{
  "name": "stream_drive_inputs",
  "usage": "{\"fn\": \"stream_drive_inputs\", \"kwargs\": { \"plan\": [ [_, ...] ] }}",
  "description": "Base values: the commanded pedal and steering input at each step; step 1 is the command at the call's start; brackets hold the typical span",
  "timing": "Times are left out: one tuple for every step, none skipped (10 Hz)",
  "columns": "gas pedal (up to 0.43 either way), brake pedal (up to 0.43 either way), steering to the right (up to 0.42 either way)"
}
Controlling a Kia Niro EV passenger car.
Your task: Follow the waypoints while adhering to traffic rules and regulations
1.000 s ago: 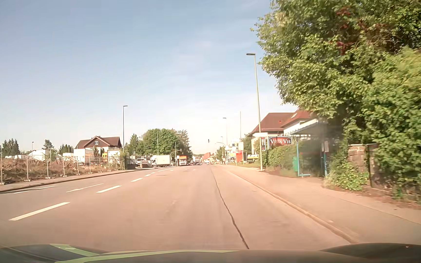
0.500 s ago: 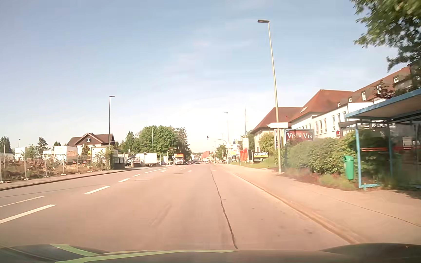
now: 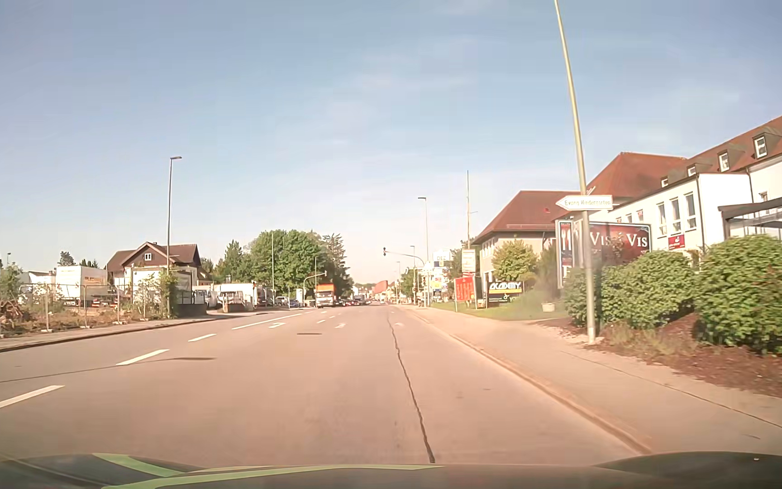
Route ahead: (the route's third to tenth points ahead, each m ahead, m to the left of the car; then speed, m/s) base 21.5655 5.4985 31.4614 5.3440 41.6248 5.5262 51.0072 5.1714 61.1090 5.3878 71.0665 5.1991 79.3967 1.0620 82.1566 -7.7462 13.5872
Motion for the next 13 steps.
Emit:
{"fn": "stream_drive_inputs", "kwargs": {
  "plan": [
    [0.000,0.000,0.000],
    [0.000,0.000,0.000],
    [0.000,0.000,0.000],
    [0.000,0.000,0.000],
    [0.000,0.012,0.000],
    [0.000,0.122,0.000],
    [0.000,0.146,-0.001],
    [0.000,0.165,-0.002],
    [0.000,0.171,-0.004],
    [0.000,0.171,-0.005],
    [0.000,0.177,-0.005],
    [0.000,0.183,-0.005],
    [0.000,0.195,-0.005]
  ]
}}
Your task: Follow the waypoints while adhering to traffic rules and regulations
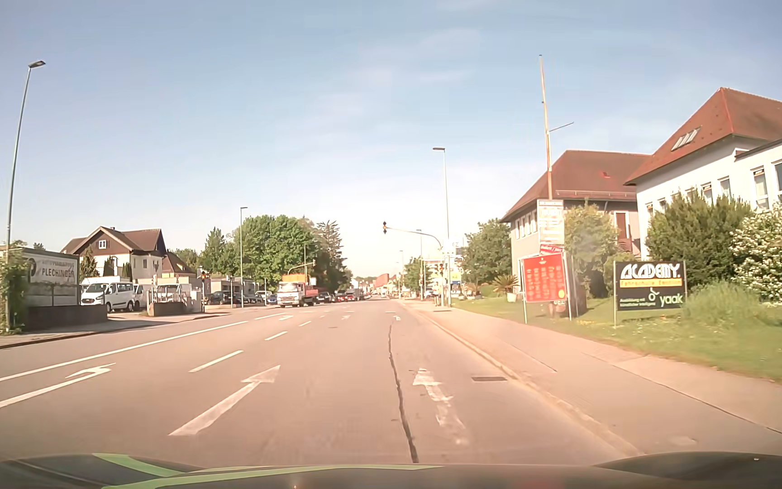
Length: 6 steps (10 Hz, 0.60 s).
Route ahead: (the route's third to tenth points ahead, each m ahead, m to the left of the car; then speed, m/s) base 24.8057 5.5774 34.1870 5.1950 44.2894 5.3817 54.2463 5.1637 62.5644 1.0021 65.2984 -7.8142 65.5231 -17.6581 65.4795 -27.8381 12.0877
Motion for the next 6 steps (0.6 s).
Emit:
{"fn": "stream_drive_inputs", "kwargs": {
  "plan": [
    [0.000,0.201,-0.005],
    [0.000,0.213,-0.005],
    [0.000,0.220,-0.004],
    [0.000,0.226,-0.004],
    [0.000,0.226,-0.004],
    [0.000,0.232,0.000]
  ]
}}
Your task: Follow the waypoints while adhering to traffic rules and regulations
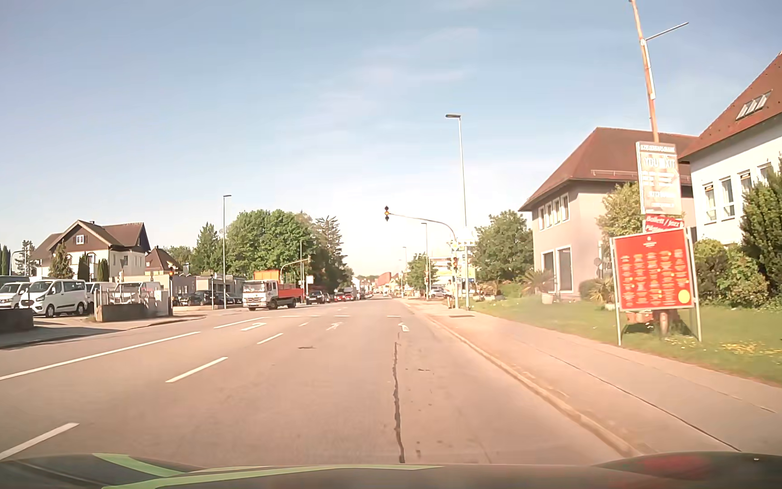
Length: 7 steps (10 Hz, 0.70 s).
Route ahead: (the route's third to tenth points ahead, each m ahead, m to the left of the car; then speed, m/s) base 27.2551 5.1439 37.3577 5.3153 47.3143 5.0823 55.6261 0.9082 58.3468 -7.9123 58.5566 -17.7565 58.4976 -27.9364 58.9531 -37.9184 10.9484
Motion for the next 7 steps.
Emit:
{"fn": "stream_drive_inputs", "kwargs": {
  "plan": [
    [0.000,0.232,0.002],
    [0.000,0.232,0.004],
    [0.000,0.232,0.004],
    [0.000,0.238,0.004],
    [0.000,0.238,0.004],
    [0.000,0.244,0.004],
    [0.000,0.244,0.004]
  ]
}}
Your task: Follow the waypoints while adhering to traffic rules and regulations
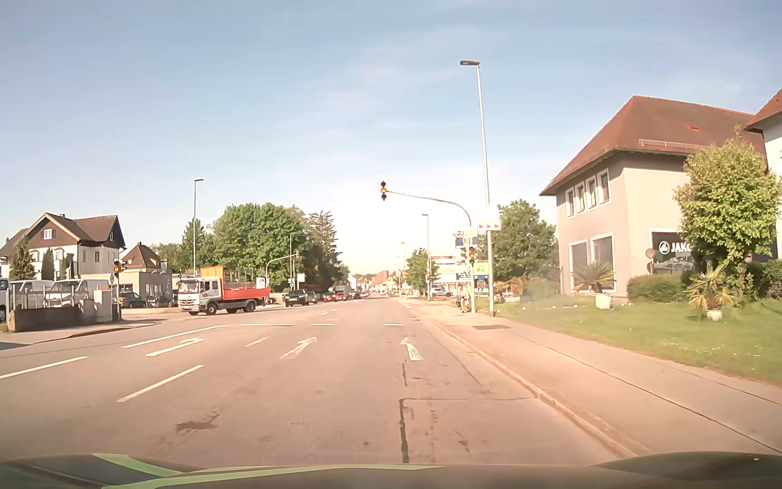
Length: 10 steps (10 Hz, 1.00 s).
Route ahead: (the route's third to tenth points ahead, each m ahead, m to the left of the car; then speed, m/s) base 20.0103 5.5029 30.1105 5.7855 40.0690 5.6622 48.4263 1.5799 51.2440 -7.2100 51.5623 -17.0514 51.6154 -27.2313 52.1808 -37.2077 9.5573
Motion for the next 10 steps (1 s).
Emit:
{"fn": "stream_drive_inputs", "kwargs": {
  "plan": [
    [0.000,0.250,0.004],
    [0.000,0.256,0.004],
    [0.000,0.262,0.004],
    [0.000,0.268,0.004],
    [0.000,0.274,0.004],
    [0.000,0.274,0.004],
    [0.000,0.274,0.004],
    [0.000,0.280,0.003],
    [0.000,0.280,0.000],
    [0.000,0.280,-0.001]
  ]
}}
